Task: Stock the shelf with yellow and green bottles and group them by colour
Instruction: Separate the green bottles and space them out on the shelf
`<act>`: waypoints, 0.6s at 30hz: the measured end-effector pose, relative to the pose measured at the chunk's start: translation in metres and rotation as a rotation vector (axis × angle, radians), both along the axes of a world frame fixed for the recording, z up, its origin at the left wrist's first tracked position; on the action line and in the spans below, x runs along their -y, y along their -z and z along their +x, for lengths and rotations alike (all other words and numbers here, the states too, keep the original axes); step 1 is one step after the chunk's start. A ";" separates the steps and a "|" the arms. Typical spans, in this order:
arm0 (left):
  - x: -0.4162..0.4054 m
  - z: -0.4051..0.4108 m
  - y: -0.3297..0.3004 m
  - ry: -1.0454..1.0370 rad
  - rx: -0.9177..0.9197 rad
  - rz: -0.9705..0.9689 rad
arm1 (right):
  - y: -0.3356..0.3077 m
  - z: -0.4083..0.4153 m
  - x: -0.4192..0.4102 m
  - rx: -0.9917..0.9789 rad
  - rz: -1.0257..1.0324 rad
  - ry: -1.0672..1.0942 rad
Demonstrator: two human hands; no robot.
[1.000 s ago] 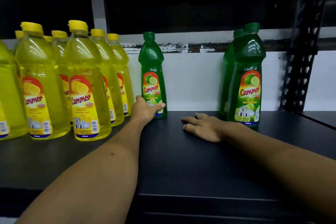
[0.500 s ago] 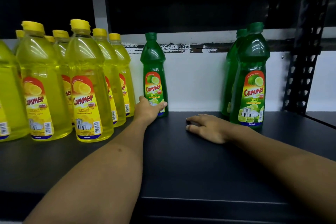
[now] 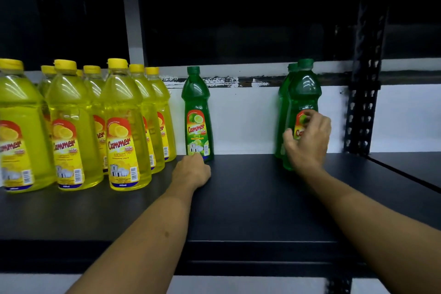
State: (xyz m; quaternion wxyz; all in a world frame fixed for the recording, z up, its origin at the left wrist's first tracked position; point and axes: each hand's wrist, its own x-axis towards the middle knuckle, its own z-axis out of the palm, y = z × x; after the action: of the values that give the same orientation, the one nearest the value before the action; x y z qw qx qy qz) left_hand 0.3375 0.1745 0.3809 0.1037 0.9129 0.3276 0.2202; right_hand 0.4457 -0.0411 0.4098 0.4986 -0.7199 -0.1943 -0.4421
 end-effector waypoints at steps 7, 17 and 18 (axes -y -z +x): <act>0.004 -0.007 -0.002 0.056 -0.045 0.021 | 0.013 0.014 0.007 -0.566 0.008 -0.071; 0.004 -0.009 -0.003 0.053 -0.052 0.033 | 0.013 0.009 -0.001 -0.557 -0.118 -0.070; 0.004 -0.009 -0.003 0.052 -0.051 0.036 | 0.014 0.008 -0.005 -0.544 -0.133 -0.098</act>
State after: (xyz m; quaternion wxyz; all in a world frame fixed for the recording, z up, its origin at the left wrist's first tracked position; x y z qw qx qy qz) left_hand 0.3282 0.1705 0.3842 0.0843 0.9282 0.3023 0.2000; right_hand 0.4533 -0.0364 0.3959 0.5049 -0.8329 -0.1168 -0.1943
